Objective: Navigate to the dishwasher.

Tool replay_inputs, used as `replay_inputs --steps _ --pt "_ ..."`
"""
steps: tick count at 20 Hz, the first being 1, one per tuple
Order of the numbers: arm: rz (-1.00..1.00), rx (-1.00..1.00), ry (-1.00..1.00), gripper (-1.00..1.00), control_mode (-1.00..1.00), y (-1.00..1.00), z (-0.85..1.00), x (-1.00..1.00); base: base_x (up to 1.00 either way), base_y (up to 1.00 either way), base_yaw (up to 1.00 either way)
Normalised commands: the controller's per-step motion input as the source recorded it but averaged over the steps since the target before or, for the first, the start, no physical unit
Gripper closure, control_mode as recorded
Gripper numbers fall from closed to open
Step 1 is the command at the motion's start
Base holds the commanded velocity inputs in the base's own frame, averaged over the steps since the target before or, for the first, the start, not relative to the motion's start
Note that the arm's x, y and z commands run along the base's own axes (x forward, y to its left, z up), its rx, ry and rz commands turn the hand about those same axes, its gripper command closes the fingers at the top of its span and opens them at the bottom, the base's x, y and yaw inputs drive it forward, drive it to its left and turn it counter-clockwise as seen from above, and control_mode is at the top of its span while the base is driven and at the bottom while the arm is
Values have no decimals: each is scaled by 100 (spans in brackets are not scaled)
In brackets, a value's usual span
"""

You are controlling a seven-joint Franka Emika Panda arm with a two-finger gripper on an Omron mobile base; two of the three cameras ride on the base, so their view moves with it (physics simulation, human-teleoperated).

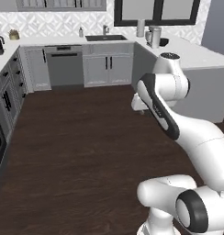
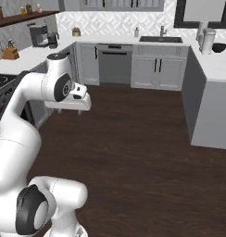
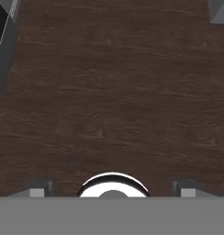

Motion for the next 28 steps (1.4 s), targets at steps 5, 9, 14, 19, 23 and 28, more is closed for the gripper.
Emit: replay_inputs --steps 5,9,14,19,23,28 --pt "0 0 0 -100 100 0 0 0 100 83 0" --pt "0 0 0 -100 100 0 0 0 100 79 0" --pt "0 0 0 -100 100 0 0 0 100 37 0" --pt "0 0 0 -100 100 0 0 0 100 2 0" --pt "0 0 0 -100 100 0 0 0 100 36 0" --pt "0 0 0 -100 100 0 0 0 100 66 0"
